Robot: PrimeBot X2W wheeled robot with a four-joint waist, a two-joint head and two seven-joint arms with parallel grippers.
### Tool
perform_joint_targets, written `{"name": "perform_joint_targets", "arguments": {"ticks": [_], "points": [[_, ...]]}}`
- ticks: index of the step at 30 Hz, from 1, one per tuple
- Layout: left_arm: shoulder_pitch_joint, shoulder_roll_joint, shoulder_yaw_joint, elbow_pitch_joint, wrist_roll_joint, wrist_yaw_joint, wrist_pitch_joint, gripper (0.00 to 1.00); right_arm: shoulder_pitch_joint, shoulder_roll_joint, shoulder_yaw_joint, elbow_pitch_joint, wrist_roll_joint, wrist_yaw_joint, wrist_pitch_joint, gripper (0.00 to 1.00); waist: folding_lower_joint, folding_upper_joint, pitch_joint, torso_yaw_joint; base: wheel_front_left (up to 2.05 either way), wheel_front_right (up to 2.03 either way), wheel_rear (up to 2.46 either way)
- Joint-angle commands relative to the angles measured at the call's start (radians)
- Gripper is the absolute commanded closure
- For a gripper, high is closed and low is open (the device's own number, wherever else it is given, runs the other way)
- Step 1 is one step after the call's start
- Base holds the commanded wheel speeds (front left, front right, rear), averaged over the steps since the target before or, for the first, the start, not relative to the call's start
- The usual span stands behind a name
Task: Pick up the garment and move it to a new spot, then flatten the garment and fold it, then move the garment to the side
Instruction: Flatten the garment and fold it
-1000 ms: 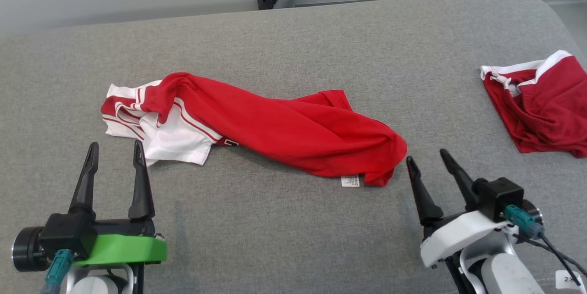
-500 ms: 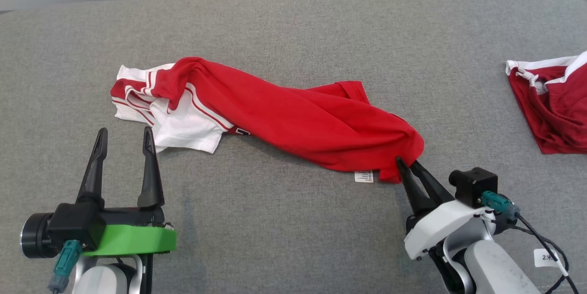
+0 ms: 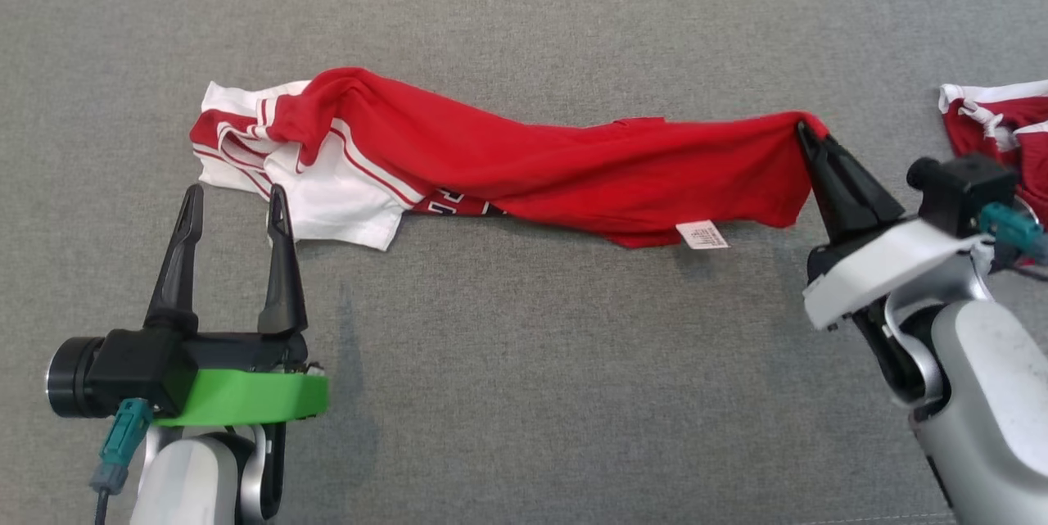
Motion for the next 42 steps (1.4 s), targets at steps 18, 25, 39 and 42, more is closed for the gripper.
{"name": "perform_joint_targets", "arguments": {"ticks": [18,25,39,42], "points": [[-0.130,-0.058,-0.007,0.051,0.036,-0.074,-0.003,0.00,-0.377,-0.103,0.172,0.495,0.192,0.000,-0.143,0.62,0.0000,0.0000,0.165,0.085,0.00,0.00,0.00],[-0.112,-0.063,0.009,0.067,0.054,-0.085,-0.003,0.00,-0.328,-0.108,0.221,0.564,0.247,0.000,-0.224,0.00,0.0000,0.0000,0.125,0.043,0.00,0.00,0.00],[-0.044,-0.044,0.070,0.091,0.064,-0.076,-0.003,0.00,-0.102,-0.056,-0.082,0.305,0.048,0.000,-0.258,0.00,0.0000,0.0000,0.019,-0.056,0.00,0.00,0.00],[-0.027,-0.035,0.080,0.104,0.054,-0.081,-0.003,0.00,-0.038,-0.010,-0.132,0.223,-0.036,0.000,-0.258,0.00,0.0000,0.0000,-0.013,-0.065,0.00,0.00,0.00]]}}
